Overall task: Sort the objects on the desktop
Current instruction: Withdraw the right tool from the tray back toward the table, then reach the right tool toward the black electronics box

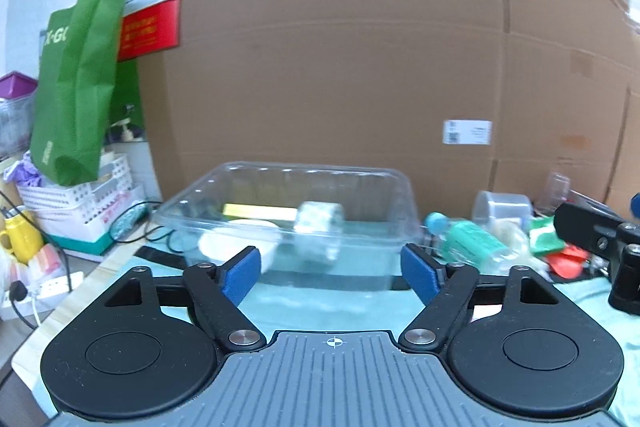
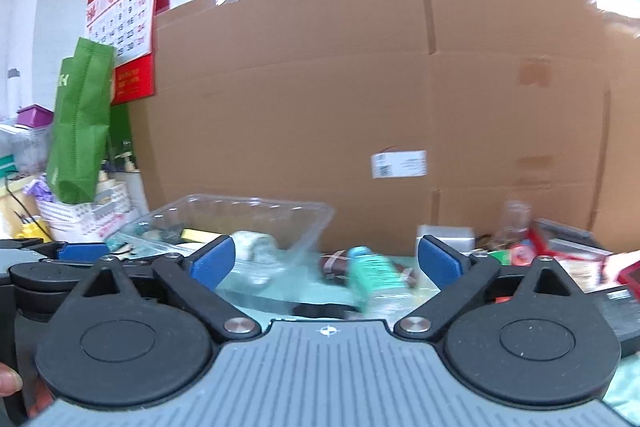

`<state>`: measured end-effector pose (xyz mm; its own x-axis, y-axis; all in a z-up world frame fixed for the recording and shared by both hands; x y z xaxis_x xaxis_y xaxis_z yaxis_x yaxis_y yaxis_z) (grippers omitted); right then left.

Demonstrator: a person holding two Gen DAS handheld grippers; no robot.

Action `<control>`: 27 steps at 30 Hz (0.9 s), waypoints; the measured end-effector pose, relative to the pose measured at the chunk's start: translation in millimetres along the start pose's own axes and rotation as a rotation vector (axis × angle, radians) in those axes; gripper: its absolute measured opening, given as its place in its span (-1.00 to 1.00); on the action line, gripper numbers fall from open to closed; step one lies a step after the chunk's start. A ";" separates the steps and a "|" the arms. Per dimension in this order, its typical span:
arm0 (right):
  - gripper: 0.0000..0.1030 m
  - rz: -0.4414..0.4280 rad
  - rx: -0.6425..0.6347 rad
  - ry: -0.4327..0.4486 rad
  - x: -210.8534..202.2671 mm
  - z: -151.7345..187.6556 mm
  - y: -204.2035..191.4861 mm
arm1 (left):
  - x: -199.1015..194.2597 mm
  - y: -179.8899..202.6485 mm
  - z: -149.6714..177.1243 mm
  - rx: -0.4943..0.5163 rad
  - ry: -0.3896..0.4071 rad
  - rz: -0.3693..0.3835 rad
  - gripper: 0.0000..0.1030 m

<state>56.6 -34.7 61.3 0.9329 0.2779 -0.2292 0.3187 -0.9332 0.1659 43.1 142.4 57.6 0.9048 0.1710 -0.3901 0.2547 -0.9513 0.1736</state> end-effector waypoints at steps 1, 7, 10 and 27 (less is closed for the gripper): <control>0.95 0.024 -0.013 0.000 -4.6 3.9 6.5 | -1.6 7.9 4.8 0.009 0.003 0.008 0.75; 0.97 0.151 -0.055 -0.026 -21.9 37.5 53.1 | -0.2 64.5 40.8 0.087 -0.010 0.089 0.82; 0.98 0.195 -0.040 -0.067 -23.2 57.4 78.5 | 5.4 97.1 59.8 0.123 -0.016 0.135 0.85; 0.88 0.381 0.201 -0.209 -20.7 155.0 244.6 | 66.1 268.3 137.2 0.237 -0.110 0.387 0.89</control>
<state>89.2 -304.0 -42.1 0.9167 -0.1254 -0.3793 -0.0975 -0.9910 0.0920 124.4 -136.7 -45.7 0.8731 -0.2243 -0.4328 -0.1912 -0.9743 0.1191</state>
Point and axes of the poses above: each gripper's, at about its wrist camera, not at the fingertips, and x roughly the way its jaws point, y to its right, z to its underside, the point moved 7 cm from there along x, roughly the way its jaws point, and after that the axes turned 13 degrees about -x, right-handed, at the moved point
